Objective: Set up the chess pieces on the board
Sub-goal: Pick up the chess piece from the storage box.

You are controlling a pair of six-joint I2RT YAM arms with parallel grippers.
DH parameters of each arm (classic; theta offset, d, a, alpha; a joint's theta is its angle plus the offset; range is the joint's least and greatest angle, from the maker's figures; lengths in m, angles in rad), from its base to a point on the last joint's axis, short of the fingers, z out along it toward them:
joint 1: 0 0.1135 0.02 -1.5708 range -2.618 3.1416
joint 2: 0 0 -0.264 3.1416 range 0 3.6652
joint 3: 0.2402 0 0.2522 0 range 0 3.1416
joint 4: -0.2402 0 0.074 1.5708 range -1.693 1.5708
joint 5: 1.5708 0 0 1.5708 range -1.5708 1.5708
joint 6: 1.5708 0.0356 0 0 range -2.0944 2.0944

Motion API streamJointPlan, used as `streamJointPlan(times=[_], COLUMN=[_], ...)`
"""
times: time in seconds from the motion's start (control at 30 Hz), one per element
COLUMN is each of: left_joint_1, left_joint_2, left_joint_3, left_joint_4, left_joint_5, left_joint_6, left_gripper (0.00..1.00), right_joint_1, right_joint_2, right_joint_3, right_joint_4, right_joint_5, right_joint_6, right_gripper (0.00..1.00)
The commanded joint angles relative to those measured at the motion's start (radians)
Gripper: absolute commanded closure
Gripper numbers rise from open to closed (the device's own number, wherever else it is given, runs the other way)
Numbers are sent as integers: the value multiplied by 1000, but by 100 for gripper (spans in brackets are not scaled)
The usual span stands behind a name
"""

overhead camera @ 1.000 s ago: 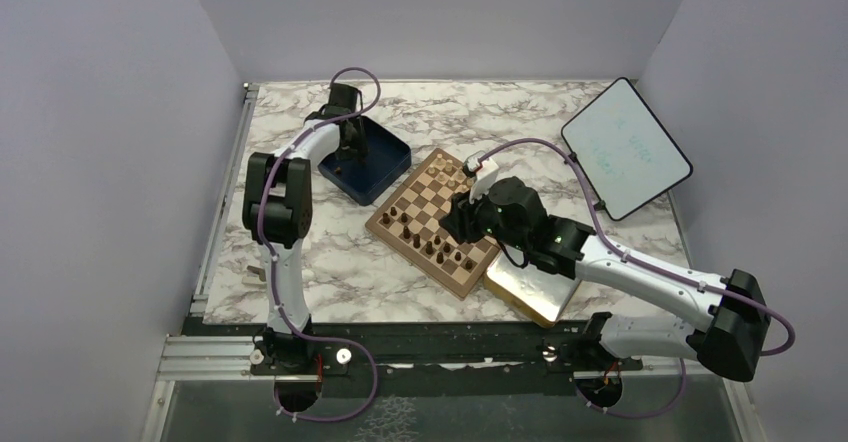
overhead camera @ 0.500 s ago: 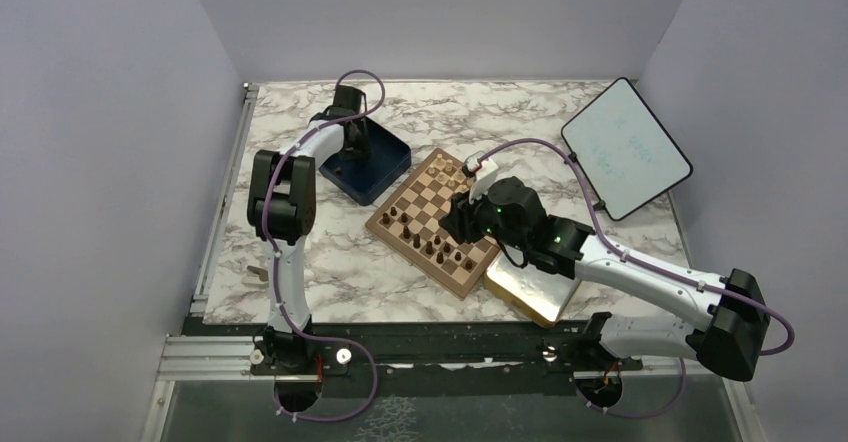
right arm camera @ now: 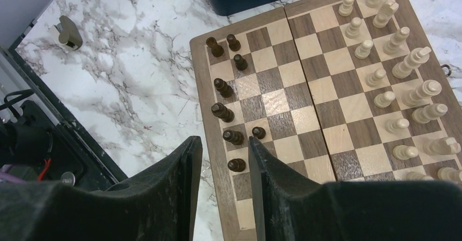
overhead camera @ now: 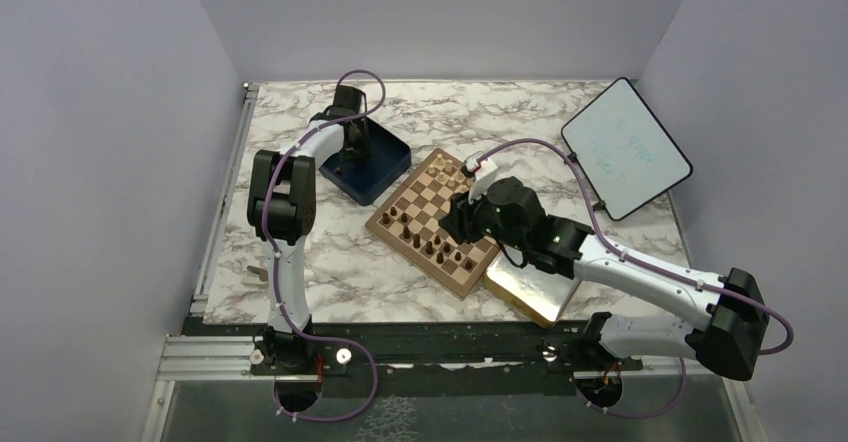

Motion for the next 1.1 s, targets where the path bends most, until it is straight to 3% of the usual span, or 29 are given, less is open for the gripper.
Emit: streamJointPlan(times=[0.0, 0.33, 0.57, 1.07], left_joint_1=[-6, -6, -6, -38], left_joint_2=[-7, -5, -55, -387], left_joint_3=[-8, -8, -5, -131], left_joint_4=[-33, -39, -50, -48], left_joint_5=[29, 61, 64, 134], left_joint_6=[5, -4, 16, 75], left_gripper=[63, 78, 81, 84], right_joint_1=[6, 6, 6, -2], right_joint_2=[7, 5, 5, -21], right_joint_3=[16, 18, -6, 18], right_joint_4=[25, 30, 31, 57], right_joint_5=[13, 7, 20, 101], right_joint_6=[7, 25, 111, 231], right_gripper=[59, 59, 58, 59])
